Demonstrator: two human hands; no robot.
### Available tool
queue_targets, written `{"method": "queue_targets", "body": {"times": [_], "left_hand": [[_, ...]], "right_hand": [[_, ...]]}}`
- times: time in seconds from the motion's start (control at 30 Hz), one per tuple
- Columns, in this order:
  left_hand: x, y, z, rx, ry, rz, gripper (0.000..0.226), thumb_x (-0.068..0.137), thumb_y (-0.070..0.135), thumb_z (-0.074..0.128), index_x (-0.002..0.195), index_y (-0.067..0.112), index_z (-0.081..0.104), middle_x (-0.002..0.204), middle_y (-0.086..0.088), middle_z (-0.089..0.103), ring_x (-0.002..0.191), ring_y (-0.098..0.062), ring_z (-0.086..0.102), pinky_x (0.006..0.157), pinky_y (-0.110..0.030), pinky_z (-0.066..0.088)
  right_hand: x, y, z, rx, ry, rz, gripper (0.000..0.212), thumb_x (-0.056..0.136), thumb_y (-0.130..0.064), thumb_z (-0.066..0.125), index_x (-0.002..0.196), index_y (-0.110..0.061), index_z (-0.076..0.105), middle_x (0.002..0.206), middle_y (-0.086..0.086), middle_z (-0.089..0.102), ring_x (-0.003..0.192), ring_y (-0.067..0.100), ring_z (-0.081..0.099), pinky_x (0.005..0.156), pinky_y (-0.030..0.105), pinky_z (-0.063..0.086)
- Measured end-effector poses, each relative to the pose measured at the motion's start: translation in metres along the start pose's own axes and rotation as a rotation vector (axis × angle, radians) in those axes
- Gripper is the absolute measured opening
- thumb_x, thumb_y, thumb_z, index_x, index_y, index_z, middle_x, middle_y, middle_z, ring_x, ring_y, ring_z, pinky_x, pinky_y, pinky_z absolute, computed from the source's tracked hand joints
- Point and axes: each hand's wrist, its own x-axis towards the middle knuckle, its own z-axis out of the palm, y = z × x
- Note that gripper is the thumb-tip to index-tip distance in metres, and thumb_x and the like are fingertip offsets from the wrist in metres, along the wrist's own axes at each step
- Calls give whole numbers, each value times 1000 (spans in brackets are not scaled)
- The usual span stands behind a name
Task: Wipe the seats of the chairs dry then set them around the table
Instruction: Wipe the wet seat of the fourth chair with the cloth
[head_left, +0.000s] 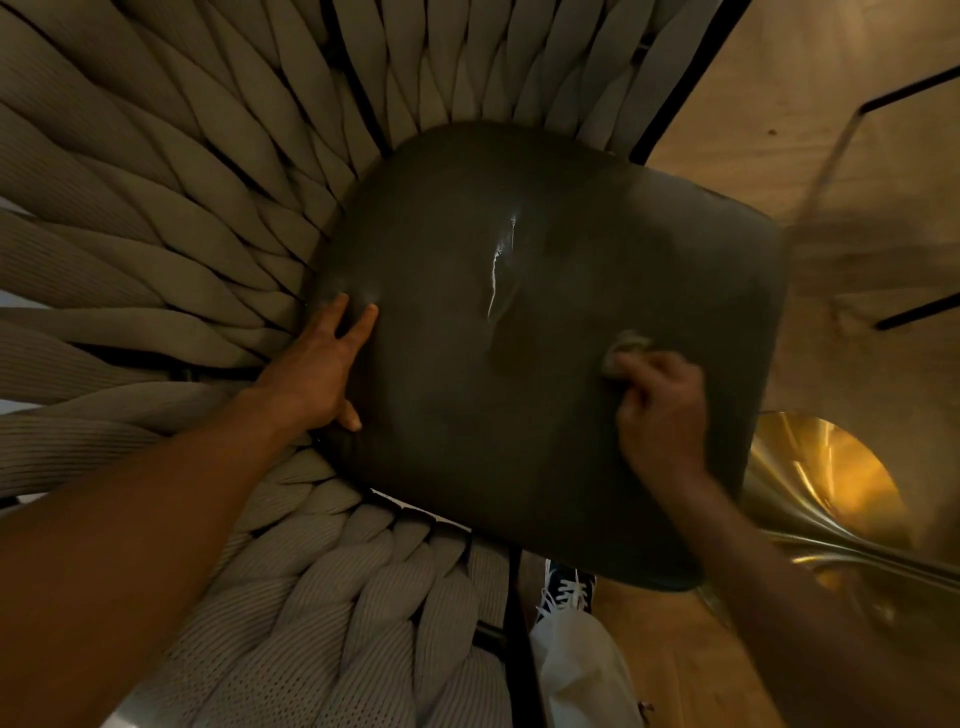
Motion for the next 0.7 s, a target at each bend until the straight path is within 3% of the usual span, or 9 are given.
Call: {"method": "queue_targets", "body": {"times": [0.13,0.27,0.43,0.57,0.7], "left_hand": [[-1,0,0,1,0,8,139,56,13,92,155,28,-4,161,-6,-18,149,-25,-8,121,-38,13],[-1,1,-1,7,4,16,140,55,13,93,155,28,-4,161,-6,-18,150,-25,-7,121,-36,15],[0,2,-1,20,2,17,140,54,15,93,155,29,-4,162,-7,-17,150,-26,-7,121,-39,16],[1,0,0,7,-7,12,140,55,13,93,154,31,-5,161,-5,-18,149,-26,-9,121,-40,14],[1,0,0,6,0,11,140,55,13,92,154,30,-4,161,-6,-17,149,-26,-9,121,-40,14]], "right_hand": [[-52,-60,34,60,-213,-301,37,73,2,55,102,-13,72,98,11,63,85,30,55,76,36,49],[-85,-105,60,83,-443,-593,40,75,-17,42,103,-18,71,94,3,59,82,22,45,68,31,44],[-72,-101,60,-8,-445,-767,40,77,-23,39,102,-21,71,94,2,61,83,20,41,63,27,43],[-33,-66,43,-113,-388,-672,43,75,-18,40,107,-20,68,98,6,60,84,26,48,68,33,48],[22,-14,6,-145,-250,-434,43,76,-13,40,106,-13,71,99,16,61,82,38,54,75,43,50]]}}
